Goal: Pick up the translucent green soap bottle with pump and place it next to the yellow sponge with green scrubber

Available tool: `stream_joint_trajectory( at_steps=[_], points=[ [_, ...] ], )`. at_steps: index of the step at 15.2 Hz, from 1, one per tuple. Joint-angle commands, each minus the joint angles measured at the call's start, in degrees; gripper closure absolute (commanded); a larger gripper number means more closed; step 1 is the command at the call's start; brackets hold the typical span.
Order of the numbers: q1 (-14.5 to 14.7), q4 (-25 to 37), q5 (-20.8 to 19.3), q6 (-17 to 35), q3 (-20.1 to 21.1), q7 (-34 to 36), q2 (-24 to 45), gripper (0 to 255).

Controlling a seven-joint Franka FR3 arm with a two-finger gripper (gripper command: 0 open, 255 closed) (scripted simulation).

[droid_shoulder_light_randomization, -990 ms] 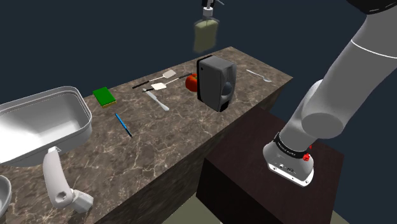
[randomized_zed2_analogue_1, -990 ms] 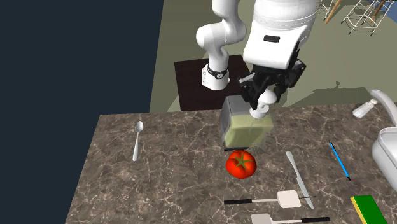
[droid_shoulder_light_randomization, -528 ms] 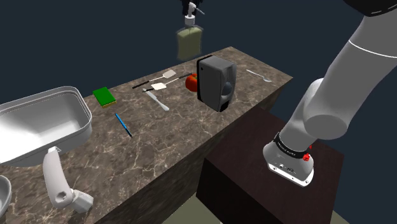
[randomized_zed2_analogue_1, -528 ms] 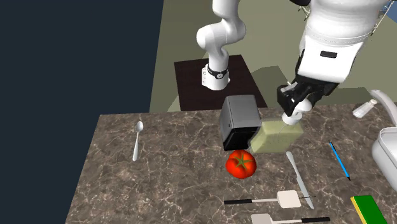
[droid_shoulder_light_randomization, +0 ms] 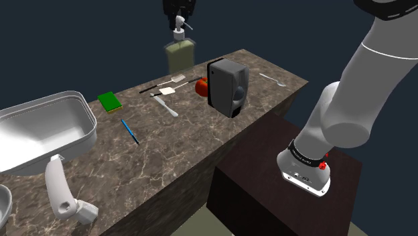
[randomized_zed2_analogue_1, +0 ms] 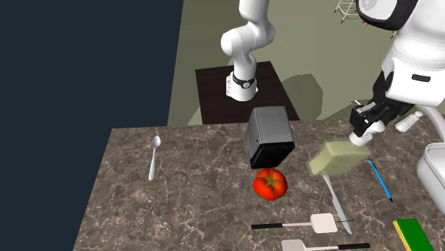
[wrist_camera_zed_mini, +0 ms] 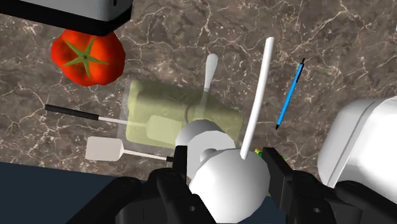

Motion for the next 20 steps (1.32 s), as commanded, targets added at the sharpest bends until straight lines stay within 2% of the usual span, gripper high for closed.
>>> stream_joint_trajectory(
  at_steps=[1,7,12,16,20],
  points=[
    [1.3,1.0,-0.1,1.0,1.1,2.5,1.6,255],
    [5.1,5.1,-0.6,3.5,3.9,8.8,7.4,255],
    [8.3,11.2,-1.4,4.4,5.7,13.9,13.8,255],
    [10.9,18.3,-2.1,4.0,6.9,17.8,20.0,255],
    [13.6,28.3,-3.0,2.2,7.6,21.5,27.9,255]
  ],
)
